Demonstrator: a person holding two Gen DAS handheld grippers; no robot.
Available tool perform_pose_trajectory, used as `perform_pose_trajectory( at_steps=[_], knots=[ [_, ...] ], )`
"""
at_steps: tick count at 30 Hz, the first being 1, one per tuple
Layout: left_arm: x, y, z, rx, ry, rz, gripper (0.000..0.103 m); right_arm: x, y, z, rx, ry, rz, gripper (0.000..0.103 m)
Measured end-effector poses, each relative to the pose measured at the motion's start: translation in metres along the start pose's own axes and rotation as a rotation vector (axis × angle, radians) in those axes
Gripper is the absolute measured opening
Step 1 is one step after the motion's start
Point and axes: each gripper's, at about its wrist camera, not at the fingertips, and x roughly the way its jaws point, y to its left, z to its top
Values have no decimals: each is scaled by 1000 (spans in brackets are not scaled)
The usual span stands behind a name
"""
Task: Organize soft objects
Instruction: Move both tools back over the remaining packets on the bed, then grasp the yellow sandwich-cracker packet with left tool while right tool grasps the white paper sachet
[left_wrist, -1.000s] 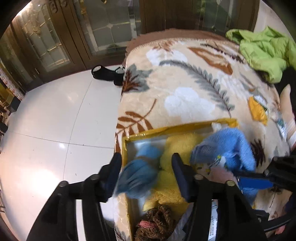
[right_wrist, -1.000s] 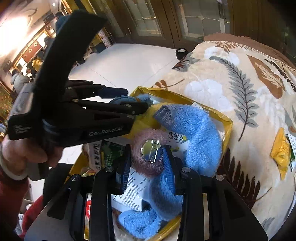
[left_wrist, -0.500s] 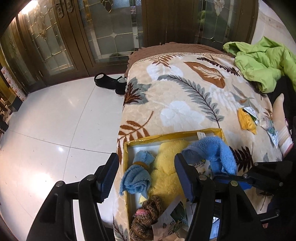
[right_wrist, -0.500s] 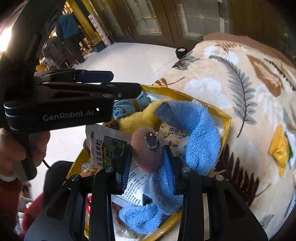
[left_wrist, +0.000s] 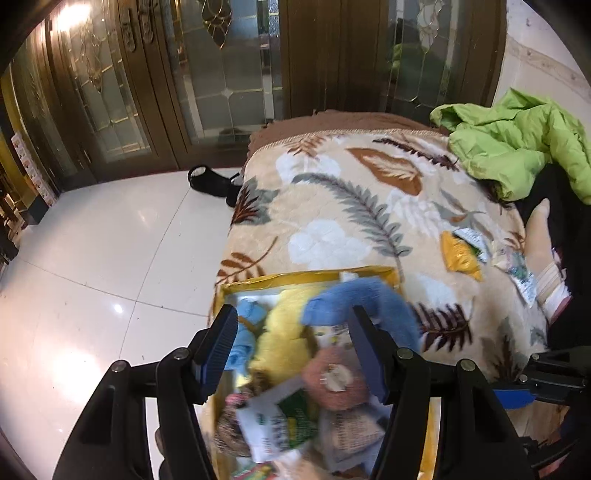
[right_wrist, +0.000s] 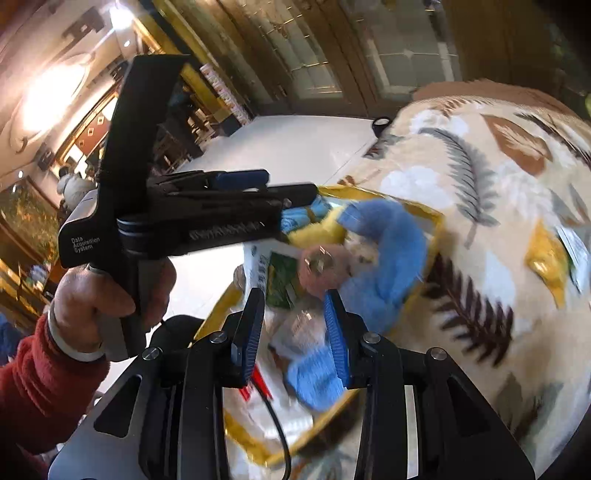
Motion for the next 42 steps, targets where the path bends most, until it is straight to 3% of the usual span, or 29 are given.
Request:
perform_pose_trajectory(
  at_steps=[3,16,25,32,38,41,42],
  knots=[
    [-5,-17,-1,-8,-22,2,70,-21,-15,-15,44,-27,-6,33],
    [1,-108,-10,50,-13,-70,71,-97,-92,-54,218,-133,-126,33],
    [27,-144,-10,33,72,-141,73,-127,-131,-67,289,-185,-217,33],
    [51,-155,0,9,118,-161,73,-130,-159,-69,349,-191,-250,33],
    [73,-159,13,-18,130,-133,73,-121,-181,-48,348,-196,-293,34],
    [84,-161,20,-19,129,-110,73,-110,-191,-32,335,-185,-327,48],
    [88,-161,23,-21,128,-110,73,-106,-194,-27,337,-188,-332,49]
  ],
)
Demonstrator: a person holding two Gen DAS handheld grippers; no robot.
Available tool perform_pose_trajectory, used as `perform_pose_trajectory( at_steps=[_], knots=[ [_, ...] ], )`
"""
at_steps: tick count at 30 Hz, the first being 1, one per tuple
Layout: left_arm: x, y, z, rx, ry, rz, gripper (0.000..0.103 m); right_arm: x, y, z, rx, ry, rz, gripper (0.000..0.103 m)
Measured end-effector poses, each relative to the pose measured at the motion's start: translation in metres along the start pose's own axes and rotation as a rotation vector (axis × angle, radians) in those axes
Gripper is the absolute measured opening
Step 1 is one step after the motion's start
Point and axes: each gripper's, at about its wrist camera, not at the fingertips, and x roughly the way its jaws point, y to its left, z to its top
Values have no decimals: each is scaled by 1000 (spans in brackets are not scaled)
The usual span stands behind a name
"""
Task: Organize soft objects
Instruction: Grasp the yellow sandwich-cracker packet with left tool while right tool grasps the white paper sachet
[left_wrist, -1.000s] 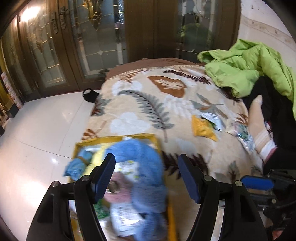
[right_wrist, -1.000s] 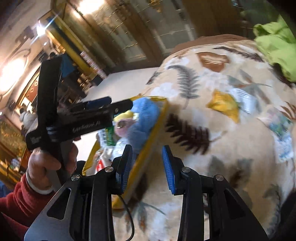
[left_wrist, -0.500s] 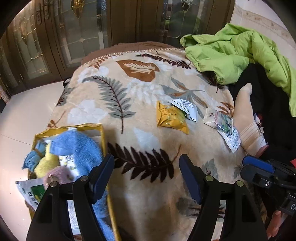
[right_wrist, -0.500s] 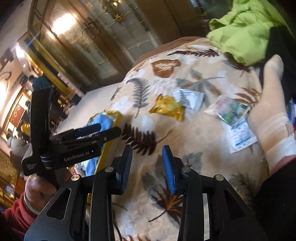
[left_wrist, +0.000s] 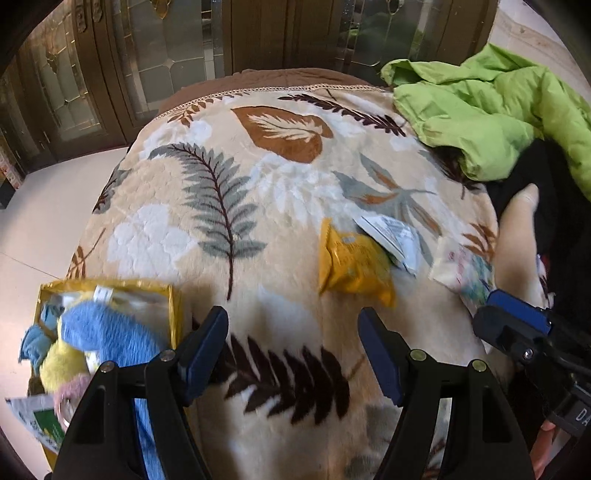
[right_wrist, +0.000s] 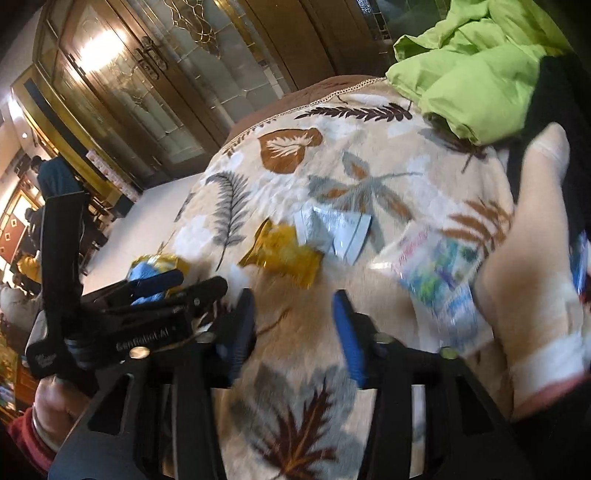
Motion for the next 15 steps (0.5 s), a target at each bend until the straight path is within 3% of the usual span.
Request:
perform_pose_trajectory(
  at_steps=[6,15],
  knots=[
    [19,-9,15,38,13,2,73,27,-6,32,41,10,-32,49],
    [43,-32,32,101,37,-8,73,84,-14,60,77,139,-97,49]
  ],
)
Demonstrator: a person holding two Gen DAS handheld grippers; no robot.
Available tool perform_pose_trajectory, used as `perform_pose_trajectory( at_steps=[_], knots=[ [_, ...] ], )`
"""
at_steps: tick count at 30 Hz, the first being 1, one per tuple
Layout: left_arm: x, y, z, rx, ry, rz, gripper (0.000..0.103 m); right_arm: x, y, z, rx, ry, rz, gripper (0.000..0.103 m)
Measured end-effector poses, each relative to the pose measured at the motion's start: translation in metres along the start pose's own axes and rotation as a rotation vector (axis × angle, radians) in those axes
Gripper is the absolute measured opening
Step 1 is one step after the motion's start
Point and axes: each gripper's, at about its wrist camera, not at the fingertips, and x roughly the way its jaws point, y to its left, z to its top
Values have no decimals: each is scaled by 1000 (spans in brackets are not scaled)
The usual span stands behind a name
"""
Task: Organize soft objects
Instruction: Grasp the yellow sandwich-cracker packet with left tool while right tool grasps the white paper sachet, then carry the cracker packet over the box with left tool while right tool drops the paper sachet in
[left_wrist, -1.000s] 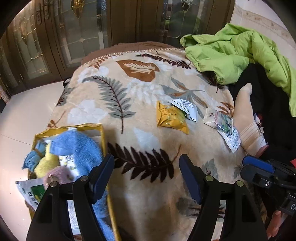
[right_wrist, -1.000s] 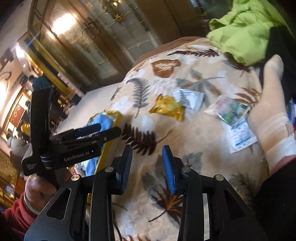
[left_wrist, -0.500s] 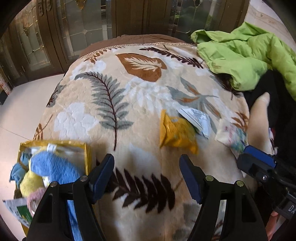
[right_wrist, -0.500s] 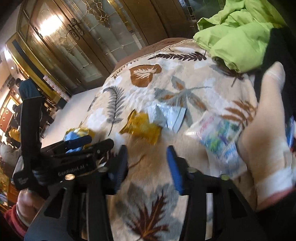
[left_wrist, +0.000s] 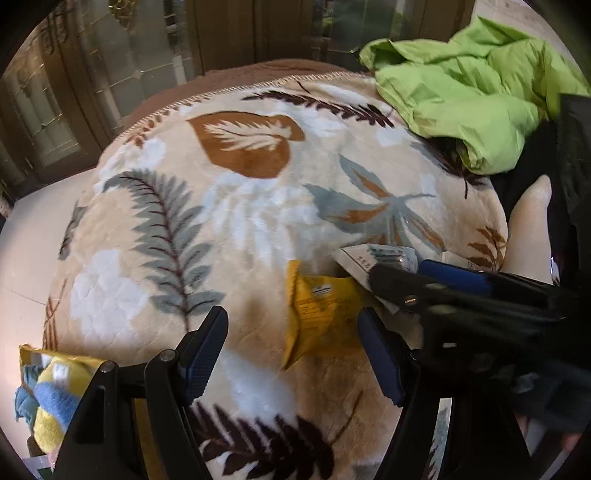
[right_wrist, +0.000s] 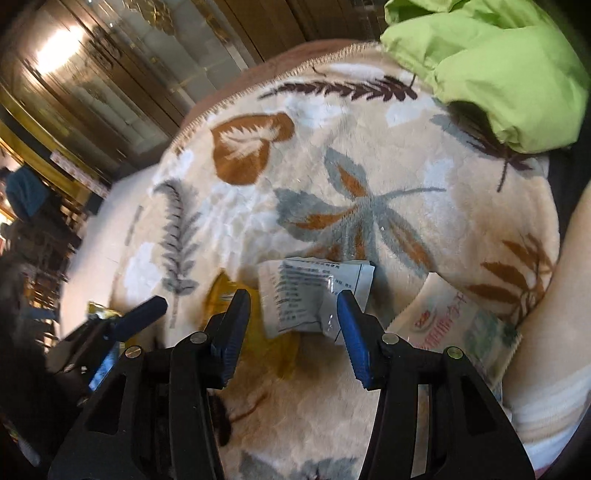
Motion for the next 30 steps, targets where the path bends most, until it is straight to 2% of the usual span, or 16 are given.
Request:
perform_pose_trajectory(
  at_steps=[1,4,10,12,14,16,17,18,20,24,30],
  knots=[
    [4,-2,1,1,10,-5,73,6,-1,1,4,14,-19,49],
    [13,-5,2,-9,21,-30,73,18,-8,1,23,29,-73,65],
    [31,-9,5,4,66,-60,80,34,-16,8,26,39,-82,65],
    [35,-7,6,-12,75,-87,81,33,-13,9,-8,41,-111,58],
    [35,-7,7,-6,67,-98,80,31,-14,8,-23,29,-131,41],
    [33,-9,6,17,60,-96,75,28,-20,7,-8,12,-113,39],
    [31,-9,5,25,54,-91,63,25,-23,6,2,5,-103,38],
    [29,-10,4,34,49,-82,58,21,-27,4,13,-6,-94,38],
    [25,-10,2,37,40,-83,54,14,-31,1,29,-23,-80,38],
    [16,-5,-5,19,22,-81,52,-8,-37,-8,64,-56,-37,38],
    [-9,1,-18,20,-9,-83,52,-40,-28,-29,30,-88,-9,38]
  ],
)
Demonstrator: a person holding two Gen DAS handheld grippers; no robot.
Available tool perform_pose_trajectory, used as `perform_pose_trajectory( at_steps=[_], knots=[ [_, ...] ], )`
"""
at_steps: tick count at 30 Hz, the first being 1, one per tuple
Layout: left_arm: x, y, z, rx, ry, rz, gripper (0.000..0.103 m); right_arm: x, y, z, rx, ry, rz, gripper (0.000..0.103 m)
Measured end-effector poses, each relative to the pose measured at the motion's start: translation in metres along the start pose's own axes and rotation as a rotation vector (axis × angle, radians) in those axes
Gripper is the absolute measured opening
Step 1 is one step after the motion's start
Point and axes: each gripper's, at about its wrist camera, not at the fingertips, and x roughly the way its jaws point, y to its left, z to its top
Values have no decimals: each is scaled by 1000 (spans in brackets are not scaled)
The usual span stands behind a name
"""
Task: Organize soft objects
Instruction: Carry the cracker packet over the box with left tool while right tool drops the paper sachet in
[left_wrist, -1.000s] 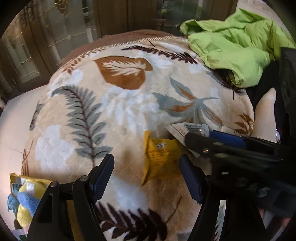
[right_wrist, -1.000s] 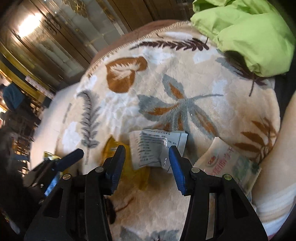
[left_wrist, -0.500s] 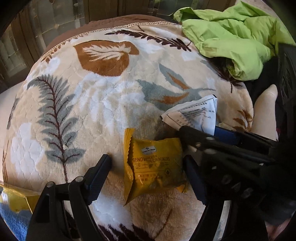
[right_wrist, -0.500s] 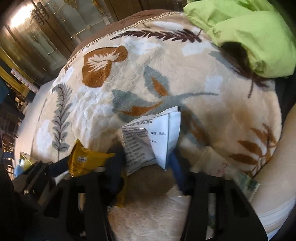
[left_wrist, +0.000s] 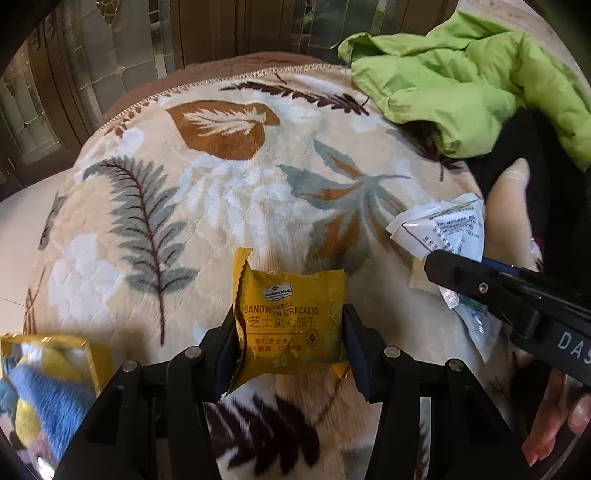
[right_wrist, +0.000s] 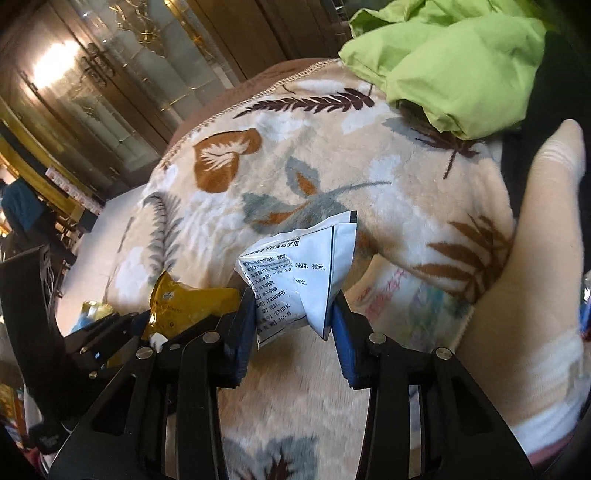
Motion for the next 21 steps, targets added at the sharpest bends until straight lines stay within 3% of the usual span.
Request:
perform_pose_trajectory(
  at_steps=[11,14,21],
  knots=[
    [-69,1,-47,23,-43,1,52,-29,30,-36,-53,11,58,38],
    [-87,12,-67,-14,-36,-30,52,-37,46,-48,-84,16,85,38],
    [-120,52,-107,-77,-22,-1,52,-35,102,-77,-184,69,169,38]
  ],
)
